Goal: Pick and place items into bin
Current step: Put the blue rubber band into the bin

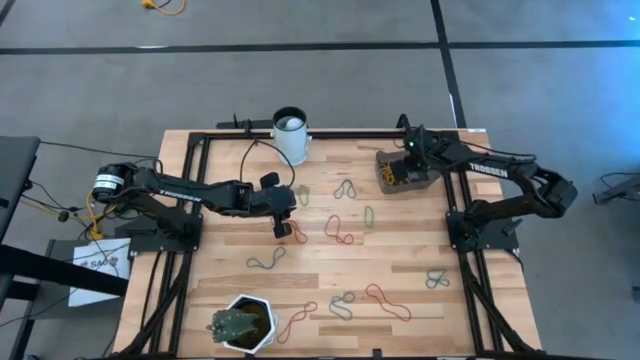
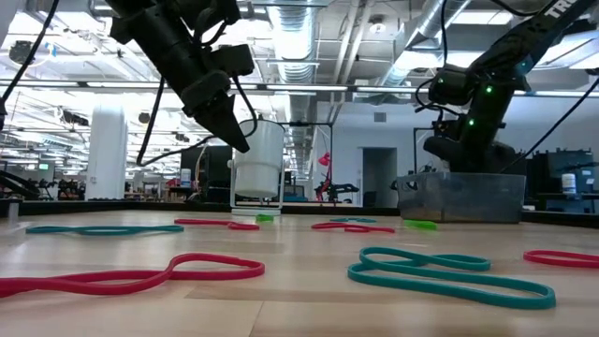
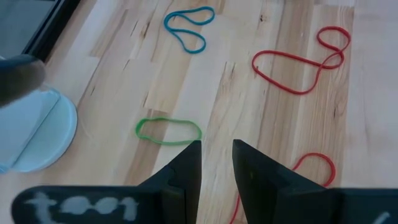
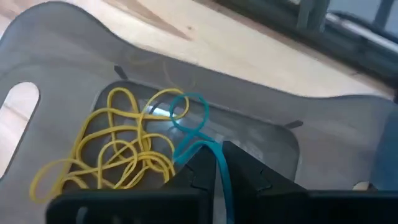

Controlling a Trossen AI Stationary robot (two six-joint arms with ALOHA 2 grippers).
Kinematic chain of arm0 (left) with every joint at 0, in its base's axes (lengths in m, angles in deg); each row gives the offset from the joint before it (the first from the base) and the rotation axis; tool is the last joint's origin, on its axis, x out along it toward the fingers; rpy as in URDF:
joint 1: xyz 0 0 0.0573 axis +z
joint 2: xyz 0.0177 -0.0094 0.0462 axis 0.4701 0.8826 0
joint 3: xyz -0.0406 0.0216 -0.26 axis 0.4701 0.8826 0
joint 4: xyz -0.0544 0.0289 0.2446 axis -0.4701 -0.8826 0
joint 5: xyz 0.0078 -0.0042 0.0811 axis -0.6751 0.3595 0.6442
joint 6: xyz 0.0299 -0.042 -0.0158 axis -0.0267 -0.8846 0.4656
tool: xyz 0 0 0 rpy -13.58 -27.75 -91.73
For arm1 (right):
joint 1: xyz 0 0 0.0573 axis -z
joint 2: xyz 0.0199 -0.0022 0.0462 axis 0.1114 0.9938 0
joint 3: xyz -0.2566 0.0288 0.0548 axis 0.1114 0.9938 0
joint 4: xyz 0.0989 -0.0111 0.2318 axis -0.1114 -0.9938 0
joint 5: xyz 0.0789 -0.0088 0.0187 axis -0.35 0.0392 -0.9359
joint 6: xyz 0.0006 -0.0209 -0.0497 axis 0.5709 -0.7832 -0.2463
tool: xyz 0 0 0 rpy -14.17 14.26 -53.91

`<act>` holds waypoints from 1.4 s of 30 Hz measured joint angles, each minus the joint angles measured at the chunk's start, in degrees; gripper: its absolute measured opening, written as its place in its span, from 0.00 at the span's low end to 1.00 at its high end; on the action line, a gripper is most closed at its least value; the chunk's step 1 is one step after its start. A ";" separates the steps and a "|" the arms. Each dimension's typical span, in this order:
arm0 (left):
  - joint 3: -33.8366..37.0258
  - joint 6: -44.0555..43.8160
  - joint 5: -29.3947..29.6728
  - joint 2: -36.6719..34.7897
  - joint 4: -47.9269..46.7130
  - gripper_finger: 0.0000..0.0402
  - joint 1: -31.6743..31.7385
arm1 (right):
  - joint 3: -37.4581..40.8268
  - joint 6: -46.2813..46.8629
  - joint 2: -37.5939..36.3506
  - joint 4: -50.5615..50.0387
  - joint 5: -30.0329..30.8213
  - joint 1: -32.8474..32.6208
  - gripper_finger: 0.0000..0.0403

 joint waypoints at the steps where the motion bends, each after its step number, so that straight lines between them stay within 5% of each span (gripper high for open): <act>1: 0.00 -0.10 0.00 0.00 0.00 0.21 0.00 | 0.35 0.00 0.00 0.60 1.19 -0.29 0.07; 28: 0.00 -0.27 0.02 0.00 0.00 0.21 0.00 | 6.29 -2.42 0.02 7.89 3.53 -0.44 0.21; 42: 0.00 -0.27 0.02 0.00 -0.01 0.21 0.00 | -0.34 -2.65 -0.02 6.52 1.84 -0.54 0.37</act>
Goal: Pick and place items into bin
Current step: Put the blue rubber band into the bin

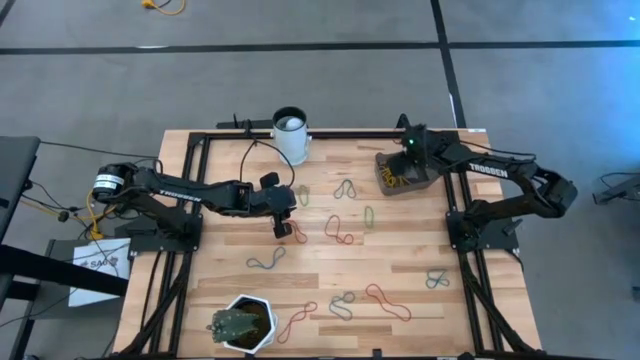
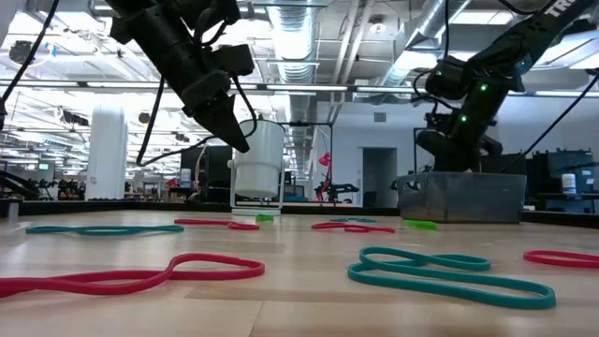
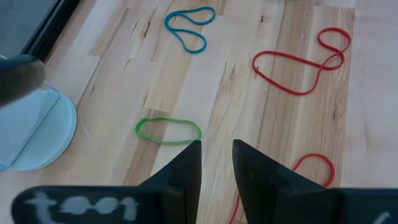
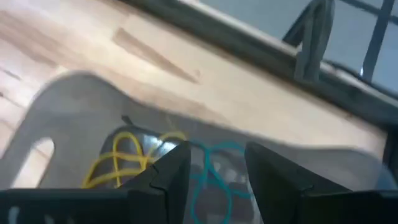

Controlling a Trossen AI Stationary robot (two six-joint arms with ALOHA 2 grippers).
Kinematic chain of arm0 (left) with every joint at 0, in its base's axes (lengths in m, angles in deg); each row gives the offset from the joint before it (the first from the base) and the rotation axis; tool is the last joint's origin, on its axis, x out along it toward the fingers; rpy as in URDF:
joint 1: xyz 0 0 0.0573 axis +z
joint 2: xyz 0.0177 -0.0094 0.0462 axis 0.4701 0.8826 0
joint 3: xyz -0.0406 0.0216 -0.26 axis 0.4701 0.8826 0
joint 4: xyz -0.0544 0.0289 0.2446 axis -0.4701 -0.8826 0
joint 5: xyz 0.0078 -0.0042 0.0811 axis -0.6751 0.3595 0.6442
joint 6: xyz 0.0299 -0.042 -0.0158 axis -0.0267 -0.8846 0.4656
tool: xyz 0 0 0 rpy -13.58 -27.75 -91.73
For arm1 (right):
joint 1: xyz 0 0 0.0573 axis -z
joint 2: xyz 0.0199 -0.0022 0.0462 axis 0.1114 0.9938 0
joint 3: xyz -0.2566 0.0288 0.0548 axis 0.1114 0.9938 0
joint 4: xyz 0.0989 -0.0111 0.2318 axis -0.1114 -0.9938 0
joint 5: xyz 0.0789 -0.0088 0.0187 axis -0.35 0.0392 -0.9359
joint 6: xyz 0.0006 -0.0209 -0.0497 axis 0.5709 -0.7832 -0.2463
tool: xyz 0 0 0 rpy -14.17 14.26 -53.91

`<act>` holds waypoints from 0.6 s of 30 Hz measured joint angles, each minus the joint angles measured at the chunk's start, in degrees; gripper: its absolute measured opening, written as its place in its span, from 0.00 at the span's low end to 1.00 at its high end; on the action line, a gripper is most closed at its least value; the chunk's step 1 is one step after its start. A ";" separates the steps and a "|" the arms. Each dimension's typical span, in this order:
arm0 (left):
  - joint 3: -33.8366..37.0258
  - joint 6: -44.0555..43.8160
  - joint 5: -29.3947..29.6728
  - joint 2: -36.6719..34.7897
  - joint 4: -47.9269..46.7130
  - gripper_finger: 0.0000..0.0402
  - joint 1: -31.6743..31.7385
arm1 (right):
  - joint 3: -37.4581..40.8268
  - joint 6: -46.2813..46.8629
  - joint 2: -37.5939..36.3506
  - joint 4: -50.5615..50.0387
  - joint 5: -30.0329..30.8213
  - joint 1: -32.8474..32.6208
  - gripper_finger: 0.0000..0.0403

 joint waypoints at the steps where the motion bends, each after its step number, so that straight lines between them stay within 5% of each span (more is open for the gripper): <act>1: 0.00 0.00 0.00 0.00 0.01 0.21 0.00 | -0.03 0.44 0.00 -1.03 -0.04 -0.01 0.37; 9: 0.00 0.09 0.00 0.00 0.00 0.21 0.00 | -0.03 2.59 0.00 -8.25 -8.36 -2.57 0.35; 18: 0.00 0.24 -0.01 0.00 0.01 0.21 0.00 | -1.39 -10.75 -1.63 -3.10 -11.55 -12.08 0.31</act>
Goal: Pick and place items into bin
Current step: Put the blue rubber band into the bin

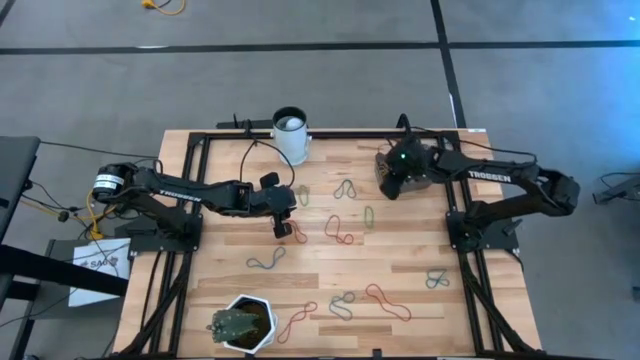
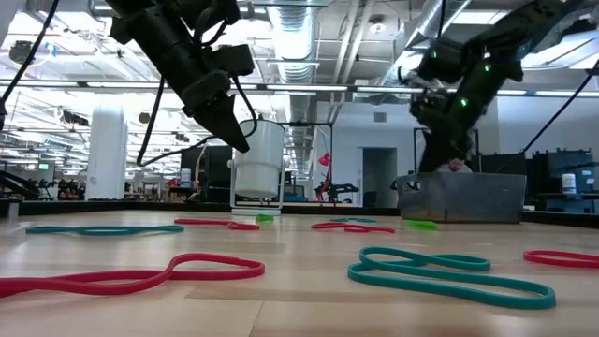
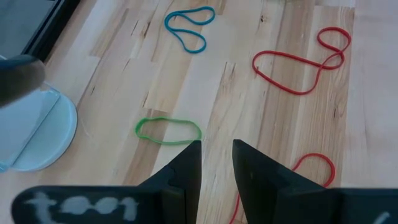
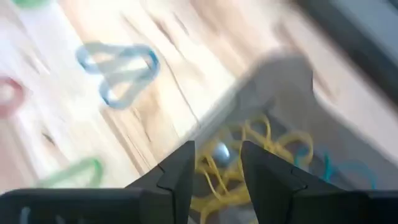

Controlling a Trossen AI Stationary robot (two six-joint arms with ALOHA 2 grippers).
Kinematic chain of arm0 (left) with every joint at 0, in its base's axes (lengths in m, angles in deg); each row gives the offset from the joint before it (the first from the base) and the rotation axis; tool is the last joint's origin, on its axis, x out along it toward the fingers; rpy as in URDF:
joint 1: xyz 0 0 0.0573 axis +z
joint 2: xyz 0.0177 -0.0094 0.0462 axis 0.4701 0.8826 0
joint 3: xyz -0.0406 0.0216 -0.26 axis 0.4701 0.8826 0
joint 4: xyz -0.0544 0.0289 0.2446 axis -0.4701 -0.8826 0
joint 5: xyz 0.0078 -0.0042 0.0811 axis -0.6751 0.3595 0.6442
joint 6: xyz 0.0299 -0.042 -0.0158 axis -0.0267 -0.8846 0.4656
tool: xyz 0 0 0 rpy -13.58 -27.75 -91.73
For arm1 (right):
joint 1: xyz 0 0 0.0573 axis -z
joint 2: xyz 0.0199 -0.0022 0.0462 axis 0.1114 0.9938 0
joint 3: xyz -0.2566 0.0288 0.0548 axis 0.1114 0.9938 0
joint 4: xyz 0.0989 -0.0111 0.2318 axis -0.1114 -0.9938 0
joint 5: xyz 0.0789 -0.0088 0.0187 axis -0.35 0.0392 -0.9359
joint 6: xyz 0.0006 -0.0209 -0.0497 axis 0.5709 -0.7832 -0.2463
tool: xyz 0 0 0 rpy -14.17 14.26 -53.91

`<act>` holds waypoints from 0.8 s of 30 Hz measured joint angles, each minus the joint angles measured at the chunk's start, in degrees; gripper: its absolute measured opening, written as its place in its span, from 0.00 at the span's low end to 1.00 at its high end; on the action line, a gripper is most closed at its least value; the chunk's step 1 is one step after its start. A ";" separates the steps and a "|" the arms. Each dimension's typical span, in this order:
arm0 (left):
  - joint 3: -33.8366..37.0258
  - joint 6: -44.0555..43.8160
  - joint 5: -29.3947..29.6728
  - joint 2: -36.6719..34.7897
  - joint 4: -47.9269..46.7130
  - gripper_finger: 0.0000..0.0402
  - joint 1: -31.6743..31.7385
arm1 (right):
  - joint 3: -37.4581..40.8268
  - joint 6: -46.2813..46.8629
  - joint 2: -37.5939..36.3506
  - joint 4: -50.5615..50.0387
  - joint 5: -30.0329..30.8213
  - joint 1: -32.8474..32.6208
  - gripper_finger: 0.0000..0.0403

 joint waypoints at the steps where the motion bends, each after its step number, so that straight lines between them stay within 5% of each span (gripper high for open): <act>1: 0.00 0.01 0.01 0.00 0.00 0.21 0.01 | -0.64 -0.04 -0.50 0.58 0.02 -0.72 0.31; 11: 0.00 -0.12 0.01 0.00 0.86 0.21 0.02 | -4.25 -0.14 -1.10 10.74 -1.75 -9.78 0.31; 24: -0.01 0.09 0.01 0.00 3.50 0.21 0.00 | -7.31 -3.12 21.25 21.64 3.04 -11.44 0.30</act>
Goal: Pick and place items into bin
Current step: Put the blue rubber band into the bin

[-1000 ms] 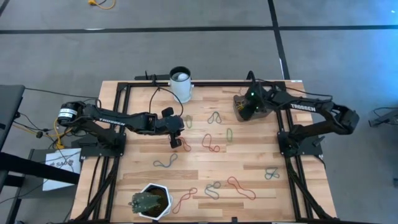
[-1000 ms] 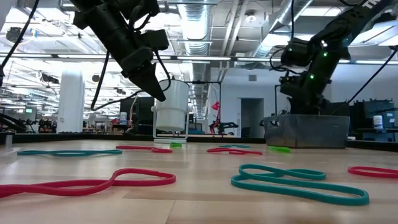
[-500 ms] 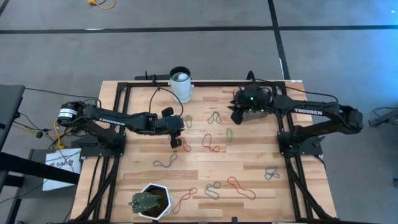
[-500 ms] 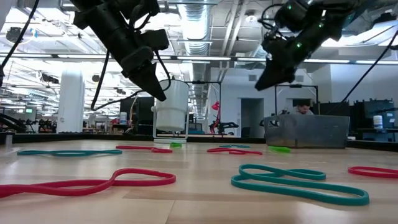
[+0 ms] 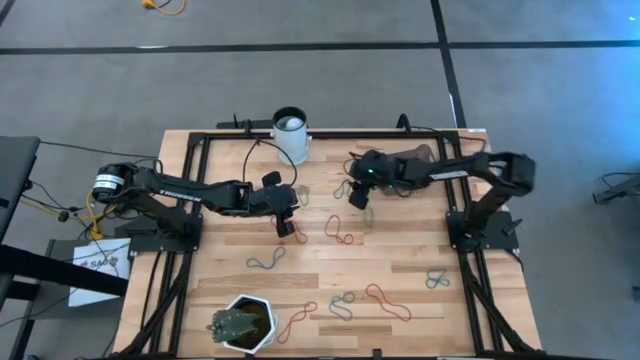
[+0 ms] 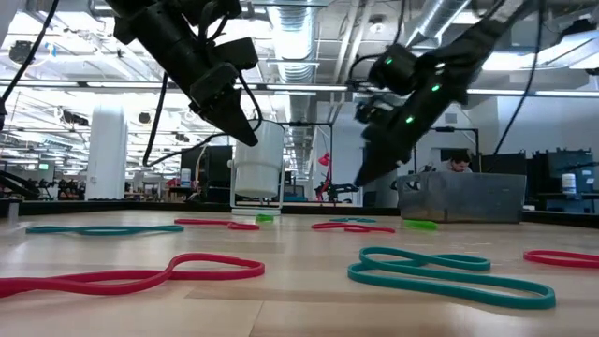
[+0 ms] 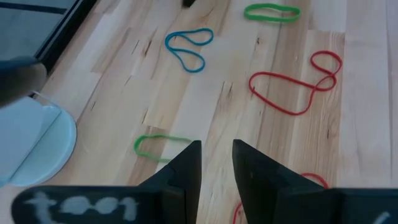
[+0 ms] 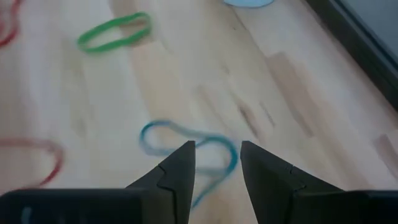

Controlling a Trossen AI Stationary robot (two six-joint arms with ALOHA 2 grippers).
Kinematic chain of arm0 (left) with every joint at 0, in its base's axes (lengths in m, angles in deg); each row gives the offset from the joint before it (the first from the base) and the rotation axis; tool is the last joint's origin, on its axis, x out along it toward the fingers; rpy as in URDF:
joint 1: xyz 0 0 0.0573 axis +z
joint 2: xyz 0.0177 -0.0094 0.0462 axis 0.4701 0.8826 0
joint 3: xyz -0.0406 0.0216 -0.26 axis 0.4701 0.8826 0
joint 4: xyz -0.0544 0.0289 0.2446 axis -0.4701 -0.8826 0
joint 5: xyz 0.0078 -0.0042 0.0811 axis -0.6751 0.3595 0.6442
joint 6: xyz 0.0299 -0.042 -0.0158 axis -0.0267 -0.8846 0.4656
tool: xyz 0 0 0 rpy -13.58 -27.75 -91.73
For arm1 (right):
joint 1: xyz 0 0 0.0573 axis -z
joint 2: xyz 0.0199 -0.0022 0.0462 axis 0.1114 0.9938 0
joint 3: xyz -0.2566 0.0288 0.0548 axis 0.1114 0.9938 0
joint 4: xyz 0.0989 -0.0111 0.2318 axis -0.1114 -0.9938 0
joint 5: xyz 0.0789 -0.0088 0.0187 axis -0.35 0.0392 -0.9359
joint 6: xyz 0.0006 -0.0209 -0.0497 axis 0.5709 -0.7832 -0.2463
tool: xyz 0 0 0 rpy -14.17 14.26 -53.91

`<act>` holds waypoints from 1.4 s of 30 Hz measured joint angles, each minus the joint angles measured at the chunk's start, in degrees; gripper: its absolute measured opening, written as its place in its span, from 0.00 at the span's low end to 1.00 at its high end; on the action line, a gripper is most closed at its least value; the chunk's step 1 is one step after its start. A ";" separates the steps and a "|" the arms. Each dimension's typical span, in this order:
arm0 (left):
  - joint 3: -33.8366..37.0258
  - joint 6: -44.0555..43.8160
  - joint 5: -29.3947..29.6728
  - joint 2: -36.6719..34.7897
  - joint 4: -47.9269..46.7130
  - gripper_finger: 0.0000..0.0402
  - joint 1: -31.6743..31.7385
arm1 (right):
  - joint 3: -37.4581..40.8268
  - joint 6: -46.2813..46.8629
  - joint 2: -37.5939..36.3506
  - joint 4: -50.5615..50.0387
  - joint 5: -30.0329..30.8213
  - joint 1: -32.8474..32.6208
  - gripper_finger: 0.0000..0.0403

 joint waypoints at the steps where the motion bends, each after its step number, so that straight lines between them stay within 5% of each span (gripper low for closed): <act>1: 0.00 0.00 0.00 0.00 0.00 0.21 0.00 | -1.07 -0.02 1.52 0.22 0.02 0.47 0.30; 15: 0.01 0.61 0.00 0.00 -0.09 0.21 0.01 | -15.10 0.28 15.41 -16.34 -0.80 3.35 0.30; 26: 0.01 1.27 -0.02 0.00 -0.22 0.21 0.00 | -22.78 0.60 14.90 -28.69 -0.33 1.41 0.30; 42: 0.01 1.48 -0.02 0.00 -0.09 0.21 0.01 | -22.96 -0.55 15.18 -29.36 -0.83 3.09 0.30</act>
